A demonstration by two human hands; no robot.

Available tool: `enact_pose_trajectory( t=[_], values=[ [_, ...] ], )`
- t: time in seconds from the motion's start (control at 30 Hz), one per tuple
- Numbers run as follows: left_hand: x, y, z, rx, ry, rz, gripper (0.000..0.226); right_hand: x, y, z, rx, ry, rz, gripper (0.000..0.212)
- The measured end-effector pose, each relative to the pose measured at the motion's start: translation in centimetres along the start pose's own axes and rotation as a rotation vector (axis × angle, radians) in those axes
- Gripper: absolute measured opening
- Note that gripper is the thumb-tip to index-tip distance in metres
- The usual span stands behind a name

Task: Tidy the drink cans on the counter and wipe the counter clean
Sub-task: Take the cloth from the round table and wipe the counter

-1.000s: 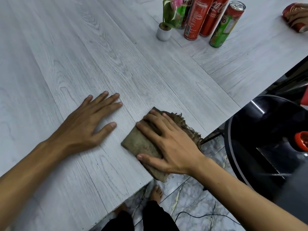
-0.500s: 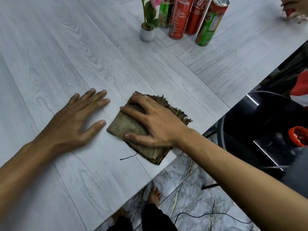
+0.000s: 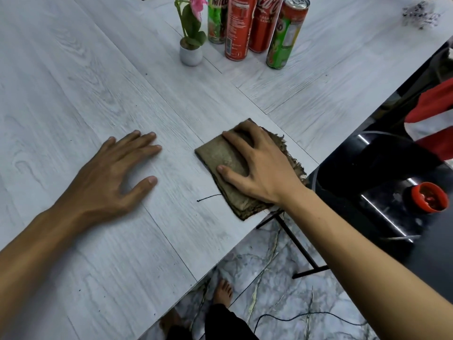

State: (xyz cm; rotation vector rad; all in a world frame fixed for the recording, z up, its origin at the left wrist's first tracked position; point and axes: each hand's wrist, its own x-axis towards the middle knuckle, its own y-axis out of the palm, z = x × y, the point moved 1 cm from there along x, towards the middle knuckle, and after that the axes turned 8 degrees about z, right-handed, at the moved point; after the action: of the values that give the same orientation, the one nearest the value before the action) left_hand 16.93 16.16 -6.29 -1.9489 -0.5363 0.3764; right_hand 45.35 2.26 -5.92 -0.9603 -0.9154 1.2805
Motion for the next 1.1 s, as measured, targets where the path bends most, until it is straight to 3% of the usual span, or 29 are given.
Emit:
enact_pose_trajectory(
  t=[0.4,0.5,0.63,0.8,1.1],
  values=[
    [0.6,0.6,-2.7,-0.039,0.029,0.007,0.062,-3.8,0.9,1.7,0.099,0.184,-0.074,0.072],
    [0.2,0.6,-4.1,-0.037,-0.022,-0.062,0.057,-4.2,0.0,1.6,0.288,0.224,-0.124,0.064],
    [-0.8,0.7,-6.5,-0.036,-0.184,-0.156,0.048,-5.6,-2.4,-0.2,0.273,0.326,-0.21,0.055],
    [-1.1,1.2,-9.9,-0.178,-0.346,-0.147,0.047,-7.4,-5.0,-3.1,0.257,0.463,0.033,0.062],
    [2.1,3.2,-16.1,-0.355,-0.443,-0.026,0.042,-6.2,-6.3,-3.3,0.299,0.334,0.236,0.069]
  ],
)
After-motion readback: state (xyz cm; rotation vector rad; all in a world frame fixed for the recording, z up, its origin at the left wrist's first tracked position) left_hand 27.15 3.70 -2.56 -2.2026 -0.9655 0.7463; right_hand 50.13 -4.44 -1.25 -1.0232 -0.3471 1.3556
